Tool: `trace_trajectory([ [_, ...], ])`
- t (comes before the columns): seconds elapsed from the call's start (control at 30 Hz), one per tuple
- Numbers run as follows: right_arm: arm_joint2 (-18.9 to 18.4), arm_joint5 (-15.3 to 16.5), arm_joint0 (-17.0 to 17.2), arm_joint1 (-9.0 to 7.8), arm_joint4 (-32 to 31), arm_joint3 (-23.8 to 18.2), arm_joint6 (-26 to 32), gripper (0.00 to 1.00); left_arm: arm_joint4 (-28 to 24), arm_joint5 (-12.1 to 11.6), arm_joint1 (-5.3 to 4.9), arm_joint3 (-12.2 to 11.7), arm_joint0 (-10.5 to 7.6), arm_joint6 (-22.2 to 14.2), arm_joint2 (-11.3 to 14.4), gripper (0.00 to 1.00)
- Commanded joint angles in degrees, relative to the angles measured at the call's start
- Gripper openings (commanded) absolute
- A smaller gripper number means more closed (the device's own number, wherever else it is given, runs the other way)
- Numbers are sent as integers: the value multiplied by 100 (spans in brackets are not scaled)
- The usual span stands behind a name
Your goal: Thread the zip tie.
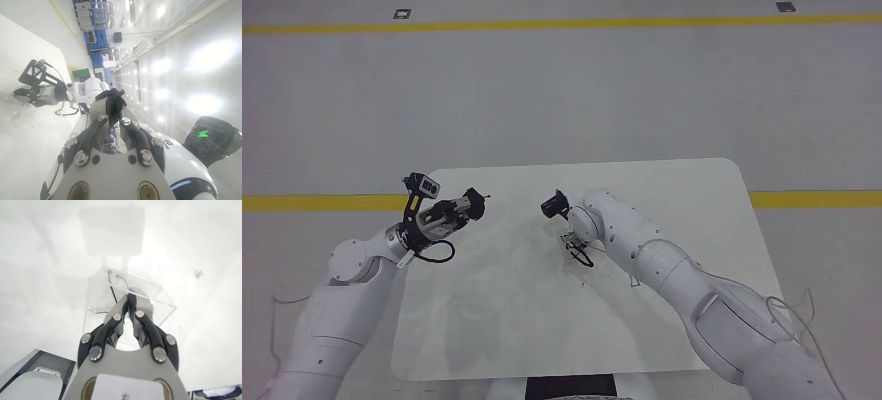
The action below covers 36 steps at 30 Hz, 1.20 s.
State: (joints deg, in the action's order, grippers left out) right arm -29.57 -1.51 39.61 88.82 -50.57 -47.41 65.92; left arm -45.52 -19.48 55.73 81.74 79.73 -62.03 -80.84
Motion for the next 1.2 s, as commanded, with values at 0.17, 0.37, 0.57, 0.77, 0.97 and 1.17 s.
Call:
trace_trajectory([
  [0.17, -136, 75, -35, -31, -58, -176, 219, 0, 0, 0, 0, 0, 0, 0, 0, 0],
  [0.37, -408, 266, 57, -174, -64, -593, 482, 0, 0, 0, 0, 0, 0, 0, 0, 0],
  [0.57, -843, 482, 236, -379, 23, -1076, 617, 0, 0, 0, 0, 0, 0, 0, 0, 0],
  [0.77, -1414, 622, 592, -606, 192, -1573, 402, 0, 0, 0, 0, 0, 0, 0, 0, 0],
  [0.97, -1968, 738, 986, -791, 425, -1992, 19, 0, 0, 0, 0, 0, 0, 0, 0, 0],
  [1.17, -2589, 863, 1410, -939, 987, -2361, -519, 0, 0, 0, 0, 0, 0, 0, 0, 0],
])
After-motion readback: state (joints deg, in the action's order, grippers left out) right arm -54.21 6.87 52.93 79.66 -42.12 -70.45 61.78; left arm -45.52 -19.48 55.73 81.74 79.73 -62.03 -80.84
